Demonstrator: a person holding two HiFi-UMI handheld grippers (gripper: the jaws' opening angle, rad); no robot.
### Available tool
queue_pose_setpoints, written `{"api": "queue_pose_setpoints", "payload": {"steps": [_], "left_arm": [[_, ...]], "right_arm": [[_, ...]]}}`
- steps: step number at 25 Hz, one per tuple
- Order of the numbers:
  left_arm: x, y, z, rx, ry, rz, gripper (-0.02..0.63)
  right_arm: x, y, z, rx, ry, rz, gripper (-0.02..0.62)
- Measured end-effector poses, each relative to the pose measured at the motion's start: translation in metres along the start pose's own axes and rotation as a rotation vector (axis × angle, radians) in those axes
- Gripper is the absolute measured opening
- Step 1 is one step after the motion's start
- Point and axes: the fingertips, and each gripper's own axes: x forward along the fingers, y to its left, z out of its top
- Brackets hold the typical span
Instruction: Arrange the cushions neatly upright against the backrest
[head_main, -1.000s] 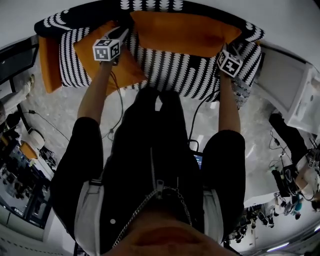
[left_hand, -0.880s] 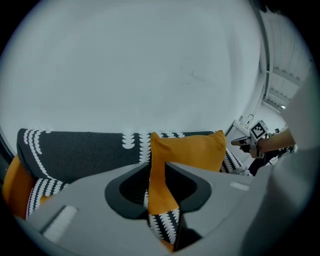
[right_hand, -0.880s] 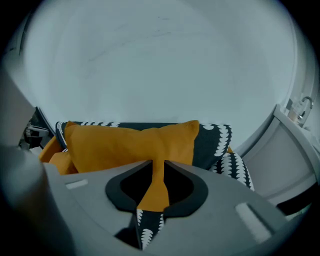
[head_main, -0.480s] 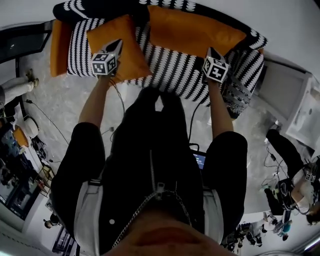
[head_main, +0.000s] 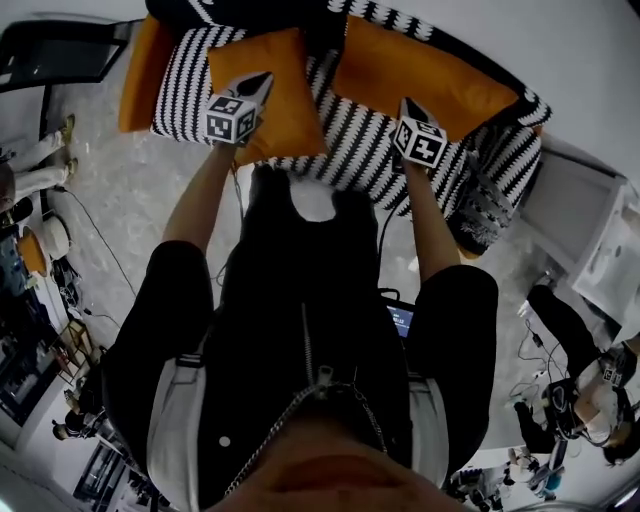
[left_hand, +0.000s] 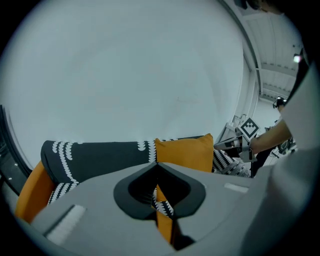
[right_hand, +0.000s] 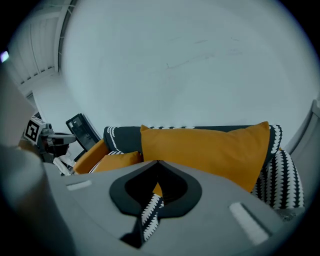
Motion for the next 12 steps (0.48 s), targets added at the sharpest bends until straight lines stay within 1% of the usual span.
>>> {"api": "queue_pose_setpoints", "payload": {"steps": [3,6,9,12], "left_arm": [[-0.009,0.029,-0.003,0.041,-0.017,-0.05,0.011],[-0.012,0.061,-0.012,0.084,-0.009,-0.124,0.011],[-0.017,0.106,-0.023,0.121,0.008,-0.191,0.011],[-0.023,0.154,-0.036,0.145,0.02,-0.241,0.011]], "right_arm": [[0.018,0.048,-0.002,-0.012,0.013,-0.008,0.003],[0.037,0.087,-0.008,0.006,0.029,-0.038,0.003],[0.055,0.132,-0.017,0.046,0.048,-0.073,0.003],[0.072,0.176,-0.027,0.065,0.066,-0.104,0.003]]}}
